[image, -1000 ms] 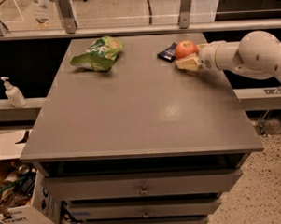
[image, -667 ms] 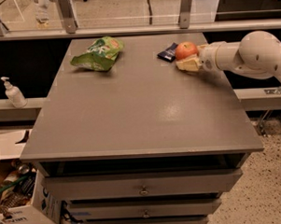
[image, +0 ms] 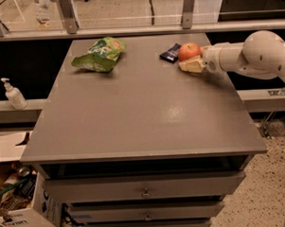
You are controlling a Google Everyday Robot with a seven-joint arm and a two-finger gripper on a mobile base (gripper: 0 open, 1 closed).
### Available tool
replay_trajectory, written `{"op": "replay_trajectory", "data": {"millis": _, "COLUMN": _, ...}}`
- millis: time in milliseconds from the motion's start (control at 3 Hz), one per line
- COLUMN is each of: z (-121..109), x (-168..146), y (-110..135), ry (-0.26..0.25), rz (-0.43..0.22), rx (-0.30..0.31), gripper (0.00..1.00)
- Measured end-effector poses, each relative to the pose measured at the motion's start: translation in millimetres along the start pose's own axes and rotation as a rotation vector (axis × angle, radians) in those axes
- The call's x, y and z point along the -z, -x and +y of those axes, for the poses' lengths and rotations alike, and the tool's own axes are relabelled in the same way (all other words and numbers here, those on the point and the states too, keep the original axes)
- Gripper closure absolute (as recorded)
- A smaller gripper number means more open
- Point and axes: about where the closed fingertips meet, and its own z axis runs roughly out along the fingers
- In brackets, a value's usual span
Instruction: Move apple near rxbar blueberry
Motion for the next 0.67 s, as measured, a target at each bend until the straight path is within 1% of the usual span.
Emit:
{"op": "replay_trajectory", "data": {"millis": 333, "z": -0.6, "x": 1.1, "y": 2.2, "ry": 0.0, "rz": 0.0, "rx": 0.0, "gripper": 0.12}}
{"op": "replay_trajectory", "data": {"millis": 667, "z": -0.8, "x": 1.6, "y": 3.0, "ry": 0.0, "rz": 0.0, "rx": 0.0, "gripper": 0.0}}
